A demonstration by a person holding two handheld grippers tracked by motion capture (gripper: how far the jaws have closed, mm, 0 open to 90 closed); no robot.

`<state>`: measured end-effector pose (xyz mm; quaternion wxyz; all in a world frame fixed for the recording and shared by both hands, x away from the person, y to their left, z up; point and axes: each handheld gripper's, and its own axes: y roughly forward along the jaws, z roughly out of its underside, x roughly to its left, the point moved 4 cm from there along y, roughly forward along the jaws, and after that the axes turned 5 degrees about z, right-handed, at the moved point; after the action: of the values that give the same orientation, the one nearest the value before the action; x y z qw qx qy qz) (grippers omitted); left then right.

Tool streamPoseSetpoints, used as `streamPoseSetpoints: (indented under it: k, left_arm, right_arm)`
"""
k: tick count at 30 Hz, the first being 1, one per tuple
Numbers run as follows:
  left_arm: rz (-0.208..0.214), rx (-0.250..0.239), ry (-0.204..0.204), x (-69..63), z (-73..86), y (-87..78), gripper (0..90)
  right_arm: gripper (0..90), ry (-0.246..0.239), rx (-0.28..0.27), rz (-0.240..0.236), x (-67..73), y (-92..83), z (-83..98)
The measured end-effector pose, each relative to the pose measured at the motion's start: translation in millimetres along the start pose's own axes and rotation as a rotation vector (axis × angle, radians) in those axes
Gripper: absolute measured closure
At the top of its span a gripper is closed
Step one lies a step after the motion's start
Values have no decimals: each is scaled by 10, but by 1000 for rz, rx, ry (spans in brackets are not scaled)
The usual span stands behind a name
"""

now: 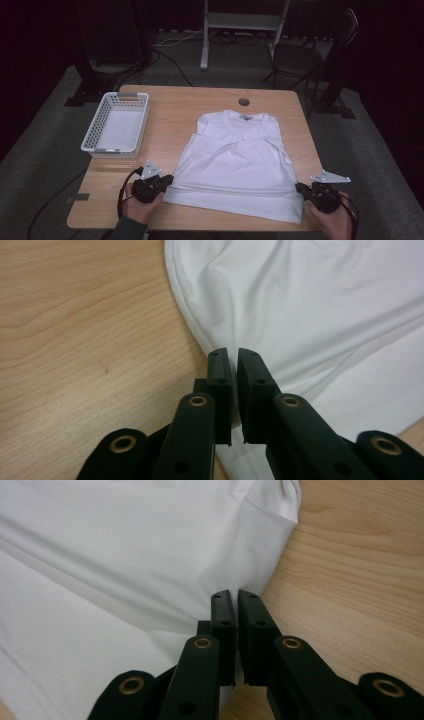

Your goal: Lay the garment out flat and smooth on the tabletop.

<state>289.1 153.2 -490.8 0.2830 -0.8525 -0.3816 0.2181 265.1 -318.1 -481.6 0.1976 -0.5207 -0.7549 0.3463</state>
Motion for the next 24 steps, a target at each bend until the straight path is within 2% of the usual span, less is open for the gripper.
streamPoseSetpoints:
  k: [5, 10, 17, 24]
  left_arm:
    - [-6, 22, 0, 22, 1, 106, 810]
    - [-2, 51, 8, 1, 37, 187, 767]
    - [-3, 54, 35, -104, 83, 170, 793]
    - [18, 56, 49, -228, 153, 124, 804]
  right_arm:
    - [855, 27, 13, 4, -56, 69, 42]
    - [837, 20, 41, 13, -58, 114, 83]
    - [842, 20, 46, 9, -56, 122, 106]
    - [845, 14, 48, 12, -57, 101, 112]
